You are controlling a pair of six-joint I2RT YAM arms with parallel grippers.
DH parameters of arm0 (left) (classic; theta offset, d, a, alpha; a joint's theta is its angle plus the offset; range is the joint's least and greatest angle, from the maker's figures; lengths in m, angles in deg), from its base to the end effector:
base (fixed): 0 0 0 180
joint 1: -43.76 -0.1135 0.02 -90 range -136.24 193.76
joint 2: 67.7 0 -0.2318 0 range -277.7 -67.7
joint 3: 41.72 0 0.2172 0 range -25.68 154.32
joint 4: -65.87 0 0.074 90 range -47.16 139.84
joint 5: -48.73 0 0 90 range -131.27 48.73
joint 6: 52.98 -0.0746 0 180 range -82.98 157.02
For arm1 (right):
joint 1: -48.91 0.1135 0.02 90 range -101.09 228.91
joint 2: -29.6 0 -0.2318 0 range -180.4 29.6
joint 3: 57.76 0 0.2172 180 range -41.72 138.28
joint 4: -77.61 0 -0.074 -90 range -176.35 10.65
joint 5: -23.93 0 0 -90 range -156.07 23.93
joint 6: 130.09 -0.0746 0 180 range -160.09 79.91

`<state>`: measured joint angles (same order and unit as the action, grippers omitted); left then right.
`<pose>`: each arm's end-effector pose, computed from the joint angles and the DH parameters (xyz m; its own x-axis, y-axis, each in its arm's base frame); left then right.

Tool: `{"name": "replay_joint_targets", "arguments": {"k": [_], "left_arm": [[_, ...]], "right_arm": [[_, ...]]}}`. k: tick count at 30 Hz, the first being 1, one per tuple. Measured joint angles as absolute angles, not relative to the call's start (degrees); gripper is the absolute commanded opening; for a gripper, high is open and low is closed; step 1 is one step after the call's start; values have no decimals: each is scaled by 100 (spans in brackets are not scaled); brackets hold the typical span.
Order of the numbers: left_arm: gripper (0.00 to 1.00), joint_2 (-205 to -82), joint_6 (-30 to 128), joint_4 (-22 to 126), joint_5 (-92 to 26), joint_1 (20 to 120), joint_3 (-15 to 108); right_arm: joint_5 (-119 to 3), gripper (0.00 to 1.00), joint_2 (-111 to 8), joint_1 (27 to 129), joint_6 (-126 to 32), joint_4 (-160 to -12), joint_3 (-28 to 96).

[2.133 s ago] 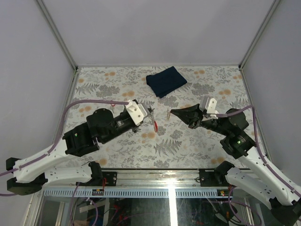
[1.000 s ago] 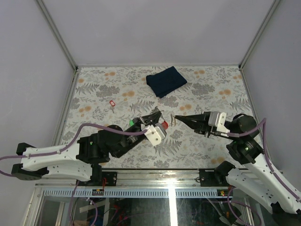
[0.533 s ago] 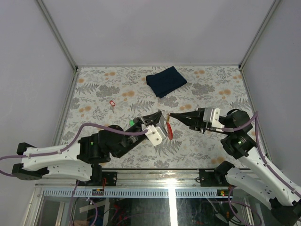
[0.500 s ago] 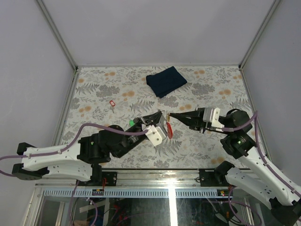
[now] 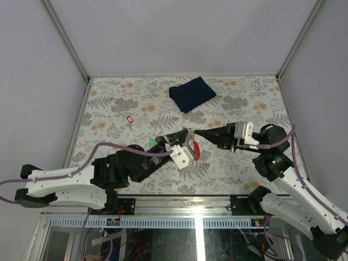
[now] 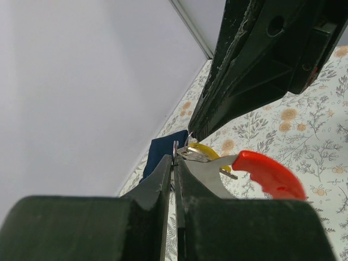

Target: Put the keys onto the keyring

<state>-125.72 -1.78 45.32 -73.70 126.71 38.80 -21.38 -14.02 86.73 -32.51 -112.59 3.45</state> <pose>0.0685 -0.2281 0.3979 0.4869 0.3719 -0.7903 0.5989 0.5164 0.6120 0.1034 0.1467 0.3983 0.4874 0.2596 -0.8337 -0.8707 0.2162 -0.4417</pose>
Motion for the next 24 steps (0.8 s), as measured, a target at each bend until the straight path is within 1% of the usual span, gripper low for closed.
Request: {"name": "replay_joint_targets", "arguments": {"k": [24], "left_arm": [[0,-12660,-159,4519,-7366,12698,3880]], "right_arm": [[-2143,0,-1492,8673,-3422,-11305,345]]}}
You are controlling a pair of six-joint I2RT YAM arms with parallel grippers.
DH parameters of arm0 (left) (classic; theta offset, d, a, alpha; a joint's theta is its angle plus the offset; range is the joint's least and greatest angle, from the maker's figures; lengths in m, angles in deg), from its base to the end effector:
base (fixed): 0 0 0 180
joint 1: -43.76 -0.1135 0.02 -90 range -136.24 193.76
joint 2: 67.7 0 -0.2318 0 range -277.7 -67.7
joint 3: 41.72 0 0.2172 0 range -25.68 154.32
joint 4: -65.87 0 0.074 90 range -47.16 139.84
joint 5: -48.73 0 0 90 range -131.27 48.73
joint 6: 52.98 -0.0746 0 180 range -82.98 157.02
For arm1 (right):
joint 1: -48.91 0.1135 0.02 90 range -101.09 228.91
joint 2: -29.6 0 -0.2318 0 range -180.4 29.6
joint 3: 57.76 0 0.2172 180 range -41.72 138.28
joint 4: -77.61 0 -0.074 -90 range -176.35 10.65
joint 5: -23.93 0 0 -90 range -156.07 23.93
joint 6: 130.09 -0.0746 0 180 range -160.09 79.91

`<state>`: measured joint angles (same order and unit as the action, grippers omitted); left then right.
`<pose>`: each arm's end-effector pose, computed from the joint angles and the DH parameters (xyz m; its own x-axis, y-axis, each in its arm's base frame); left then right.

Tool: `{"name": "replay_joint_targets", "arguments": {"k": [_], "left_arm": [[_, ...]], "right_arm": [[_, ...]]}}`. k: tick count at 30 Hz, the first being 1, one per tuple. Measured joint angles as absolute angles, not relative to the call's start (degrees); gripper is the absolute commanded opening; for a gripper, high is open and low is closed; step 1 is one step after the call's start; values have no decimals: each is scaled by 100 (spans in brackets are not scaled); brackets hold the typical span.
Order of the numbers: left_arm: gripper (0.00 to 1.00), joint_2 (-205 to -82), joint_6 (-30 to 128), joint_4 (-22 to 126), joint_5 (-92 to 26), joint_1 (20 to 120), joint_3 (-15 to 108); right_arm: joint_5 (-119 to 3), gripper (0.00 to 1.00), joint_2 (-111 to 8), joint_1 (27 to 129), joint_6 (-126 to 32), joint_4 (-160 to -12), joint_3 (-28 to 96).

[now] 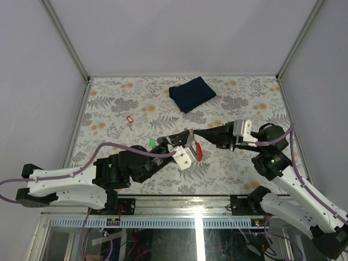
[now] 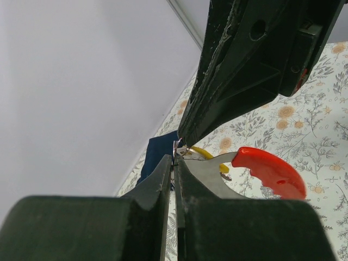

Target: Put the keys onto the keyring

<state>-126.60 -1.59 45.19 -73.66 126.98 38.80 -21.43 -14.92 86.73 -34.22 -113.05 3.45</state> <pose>0.0679 -0.2328 0.3943 0.4853 0.3814 -0.7868 0.6046 0.5037 0.6171 0.1066 0.1491 0.3968 0.4561 0.2619 -0.8505 -0.8873 0.2073 -0.4120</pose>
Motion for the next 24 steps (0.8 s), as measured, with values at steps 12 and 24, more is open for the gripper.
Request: {"name": "replay_joint_targets", "arguments": {"k": [12,24], "left_arm": [[0,-12660,-117,4508,-7368,12698,3880],[0,-12660,-115,4506,-7368,12695,3883]], "right_arm": [[-2226,0,-1492,8673,-3470,-11296,345],[-2726,0,-1443,8673,-3474,-11237,342]]}}
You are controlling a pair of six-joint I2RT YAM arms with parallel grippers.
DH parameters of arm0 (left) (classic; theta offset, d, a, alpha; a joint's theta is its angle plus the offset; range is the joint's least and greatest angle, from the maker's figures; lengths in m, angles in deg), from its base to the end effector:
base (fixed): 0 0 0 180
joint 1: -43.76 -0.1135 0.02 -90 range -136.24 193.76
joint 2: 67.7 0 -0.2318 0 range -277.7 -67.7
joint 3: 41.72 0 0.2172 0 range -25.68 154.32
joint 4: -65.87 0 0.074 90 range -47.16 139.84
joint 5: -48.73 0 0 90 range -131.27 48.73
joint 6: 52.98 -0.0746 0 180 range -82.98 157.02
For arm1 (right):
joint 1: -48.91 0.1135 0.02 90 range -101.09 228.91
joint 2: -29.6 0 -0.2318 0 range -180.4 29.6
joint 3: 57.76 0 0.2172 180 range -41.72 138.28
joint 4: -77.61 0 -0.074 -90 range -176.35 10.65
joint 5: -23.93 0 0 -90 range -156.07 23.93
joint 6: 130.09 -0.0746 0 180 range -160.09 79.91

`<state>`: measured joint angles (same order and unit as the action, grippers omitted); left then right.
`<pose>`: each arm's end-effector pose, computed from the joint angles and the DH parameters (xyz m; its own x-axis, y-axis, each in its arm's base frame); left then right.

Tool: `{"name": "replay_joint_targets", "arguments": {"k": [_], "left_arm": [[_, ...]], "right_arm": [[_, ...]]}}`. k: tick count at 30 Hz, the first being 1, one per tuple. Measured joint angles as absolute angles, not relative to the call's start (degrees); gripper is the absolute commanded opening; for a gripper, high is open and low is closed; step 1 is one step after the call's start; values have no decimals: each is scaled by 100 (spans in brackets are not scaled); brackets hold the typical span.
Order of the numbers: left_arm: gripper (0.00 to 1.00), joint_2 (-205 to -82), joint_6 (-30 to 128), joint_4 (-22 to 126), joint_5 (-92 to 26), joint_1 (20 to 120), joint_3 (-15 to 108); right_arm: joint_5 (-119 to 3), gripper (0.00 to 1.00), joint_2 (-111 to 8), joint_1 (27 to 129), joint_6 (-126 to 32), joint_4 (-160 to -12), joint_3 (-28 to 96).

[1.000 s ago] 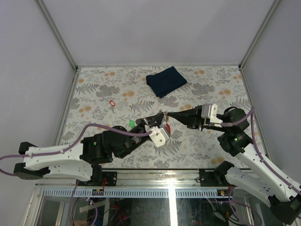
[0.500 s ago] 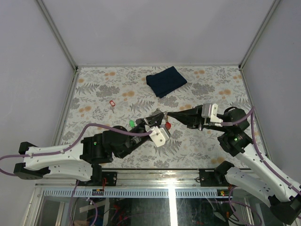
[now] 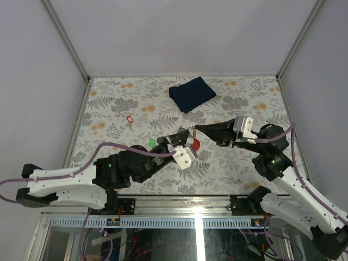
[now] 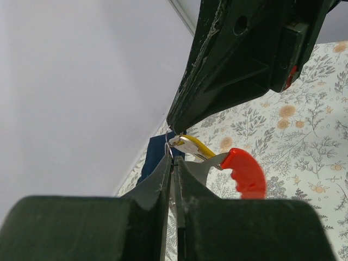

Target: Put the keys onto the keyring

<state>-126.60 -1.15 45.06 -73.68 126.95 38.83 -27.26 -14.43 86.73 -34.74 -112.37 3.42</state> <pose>0.0681 -0.2327 0.3941 0.4801 0.3793 -0.7910 0.6080 0.5061 0.6118 0.1123 0.1464 0.3989 0.4443 0.2529 -0.8594 -0.8808 0.2984 -0.3675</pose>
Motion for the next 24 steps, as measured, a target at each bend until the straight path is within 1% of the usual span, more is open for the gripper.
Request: {"name": "replay_joint_targets", "arguments": {"k": [10,12,19,24], "left_arm": [[0,-12660,-108,4497,-7359,12695,3883],[0,-12660,-104,4495,-7341,12695,3883],[0,-12668,-69,4453,-7302,12698,3883],[0,-12662,42,4416,-7197,12698,3883]], "right_arm": [[-2759,0,-1450,8673,-3481,-11069,342],[-2759,2,-1450,8673,-3505,-11019,342],[-2764,21,-1505,8673,-3597,-10914,342],[-2768,30,-1492,8673,-3583,-10885,342]]}}
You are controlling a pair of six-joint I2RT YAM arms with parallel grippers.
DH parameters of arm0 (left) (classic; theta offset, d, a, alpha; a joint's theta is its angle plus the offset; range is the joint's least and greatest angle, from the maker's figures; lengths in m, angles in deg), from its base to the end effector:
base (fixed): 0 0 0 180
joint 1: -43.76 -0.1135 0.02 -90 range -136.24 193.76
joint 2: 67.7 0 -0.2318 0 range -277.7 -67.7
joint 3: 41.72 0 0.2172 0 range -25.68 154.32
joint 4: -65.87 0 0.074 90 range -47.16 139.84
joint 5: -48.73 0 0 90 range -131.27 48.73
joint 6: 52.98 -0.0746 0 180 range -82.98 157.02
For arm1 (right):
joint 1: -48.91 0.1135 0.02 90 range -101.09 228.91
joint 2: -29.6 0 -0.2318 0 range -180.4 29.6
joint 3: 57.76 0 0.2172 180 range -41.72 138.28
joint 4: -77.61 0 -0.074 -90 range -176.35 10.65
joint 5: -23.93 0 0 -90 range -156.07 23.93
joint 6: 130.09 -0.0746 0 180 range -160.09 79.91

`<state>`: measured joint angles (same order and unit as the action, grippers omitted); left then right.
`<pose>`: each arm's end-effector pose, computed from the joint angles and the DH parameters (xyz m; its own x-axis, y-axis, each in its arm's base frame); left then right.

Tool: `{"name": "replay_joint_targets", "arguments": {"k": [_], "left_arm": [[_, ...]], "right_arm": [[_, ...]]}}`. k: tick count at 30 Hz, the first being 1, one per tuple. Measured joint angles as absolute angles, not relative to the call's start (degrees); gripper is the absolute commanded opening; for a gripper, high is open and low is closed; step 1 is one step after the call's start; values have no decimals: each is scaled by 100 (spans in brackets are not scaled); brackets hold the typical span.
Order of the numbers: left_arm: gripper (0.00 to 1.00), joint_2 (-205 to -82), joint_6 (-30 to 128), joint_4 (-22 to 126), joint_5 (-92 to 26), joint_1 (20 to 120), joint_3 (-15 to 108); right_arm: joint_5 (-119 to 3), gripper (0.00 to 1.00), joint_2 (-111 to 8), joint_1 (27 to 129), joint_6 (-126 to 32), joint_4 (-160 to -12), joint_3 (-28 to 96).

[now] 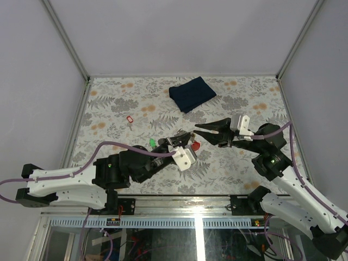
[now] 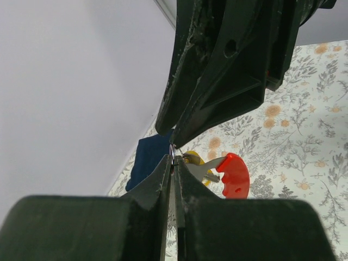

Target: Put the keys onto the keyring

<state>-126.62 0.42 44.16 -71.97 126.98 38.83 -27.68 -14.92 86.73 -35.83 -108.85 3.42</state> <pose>0.0662 -0.2342 0.3919 0.4730 0.3639 -0.8024 0.6372 0.4877 0.5968 0.1174 0.1498 0.3903 0.3785 0.2201 -0.8990 -0.9062 0.2861 -0.3115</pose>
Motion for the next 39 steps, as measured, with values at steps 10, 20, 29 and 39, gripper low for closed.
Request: {"name": "replay_joint_targets", "arguments": {"k": [10,20,29,39], "left_arm": [[0,-11895,1002,4392,-6727,12698,3564],[0,-10509,2167,5260,-6131,12698,2211],[0,-10041,2538,5909,-5750,12698,1494],[0,-10128,2545,6067,-5462,12695,1481]], "right_arm": [[-2315,29,-1050,8671,-3367,-10568,434],[-1301,33,-1273,8673,-3623,-10306,996],[-1037,38,-1905,8673,-4191,-10730,1092],[-796,38,-2226,8783,-4858,-11633,1040]]}}
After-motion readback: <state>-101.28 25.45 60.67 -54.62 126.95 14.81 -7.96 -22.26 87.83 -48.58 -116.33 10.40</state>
